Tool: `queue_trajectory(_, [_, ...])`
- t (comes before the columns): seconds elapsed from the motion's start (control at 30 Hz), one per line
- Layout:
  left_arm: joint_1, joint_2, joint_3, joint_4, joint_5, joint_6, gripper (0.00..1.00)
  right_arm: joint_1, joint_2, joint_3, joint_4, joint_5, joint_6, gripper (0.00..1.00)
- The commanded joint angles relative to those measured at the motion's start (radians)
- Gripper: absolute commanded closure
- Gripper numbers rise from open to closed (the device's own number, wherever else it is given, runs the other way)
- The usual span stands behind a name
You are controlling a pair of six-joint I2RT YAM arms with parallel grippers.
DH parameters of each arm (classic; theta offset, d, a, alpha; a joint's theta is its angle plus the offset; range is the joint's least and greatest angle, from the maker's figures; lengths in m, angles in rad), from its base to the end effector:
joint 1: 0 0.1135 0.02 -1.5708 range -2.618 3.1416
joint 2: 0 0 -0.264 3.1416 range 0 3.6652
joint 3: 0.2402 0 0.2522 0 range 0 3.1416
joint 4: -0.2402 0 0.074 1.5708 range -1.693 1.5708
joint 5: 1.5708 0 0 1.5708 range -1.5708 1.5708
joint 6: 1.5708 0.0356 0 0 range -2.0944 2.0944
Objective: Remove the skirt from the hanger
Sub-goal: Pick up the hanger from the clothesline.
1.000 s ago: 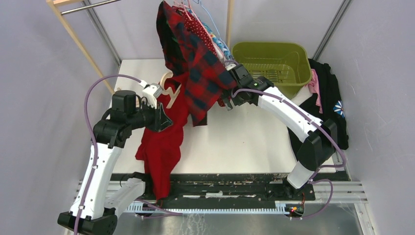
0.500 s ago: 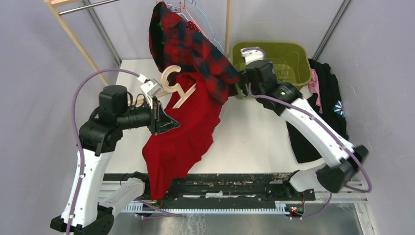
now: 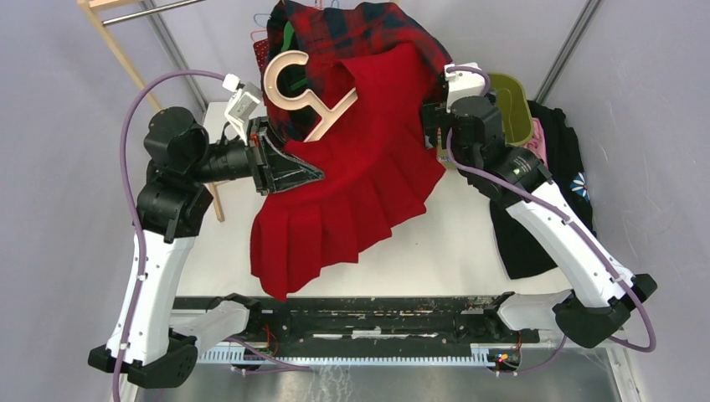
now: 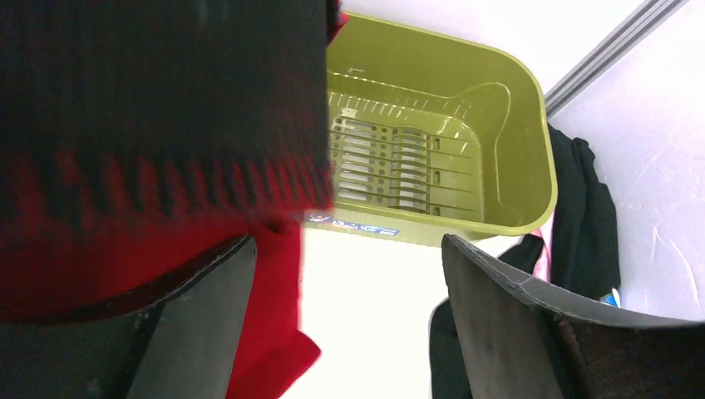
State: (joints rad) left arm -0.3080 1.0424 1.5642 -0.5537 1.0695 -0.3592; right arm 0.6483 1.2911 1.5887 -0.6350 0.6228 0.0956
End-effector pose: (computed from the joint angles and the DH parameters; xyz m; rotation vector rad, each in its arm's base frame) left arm 0.1434 -0.0784 0.5127 0.8389 1.5530 -1.3424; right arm 0.2205 0.1409 0.4624 -0.0958 1.8412 -0.0759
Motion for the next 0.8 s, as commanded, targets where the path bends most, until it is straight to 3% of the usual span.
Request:
queue_trajectory(0.0, [-0.025,-0.024,0.019,0.450,0.148,-0.172,0.97,0.006,-0.039,-0.006,0.060,0.083,-0.039,0.12])
queue_trajectory(0.1, [-0.029,-0.004,0.009,0.510,0.146,-0.195,0.97,0.007,-0.061,-0.006,0.091,0.099,-0.050,0.12])
queue_trajectory(0.23, [-0.033,0.043,-0.008,0.422,0.089,-0.093,0.97,0.006,-0.055,0.064,0.065,0.112,-0.056,0.12])
queue_trajectory(0.37, [-0.052,0.113,-0.011,0.182,0.003,0.122,0.97,0.006,-0.074,0.093,0.045,0.090,-0.057,0.13])
queue_trajectory(0.57, [-0.125,0.261,0.032,-0.277,-0.238,0.506,0.97,0.005,-0.132,0.083,0.060,0.136,-0.248,0.09])
queue_trajectory(0.77, [-0.151,0.284,-0.008,-0.385,-0.387,0.615,0.97,0.006,-0.181,0.077,-0.008,0.121,-0.344,0.09])
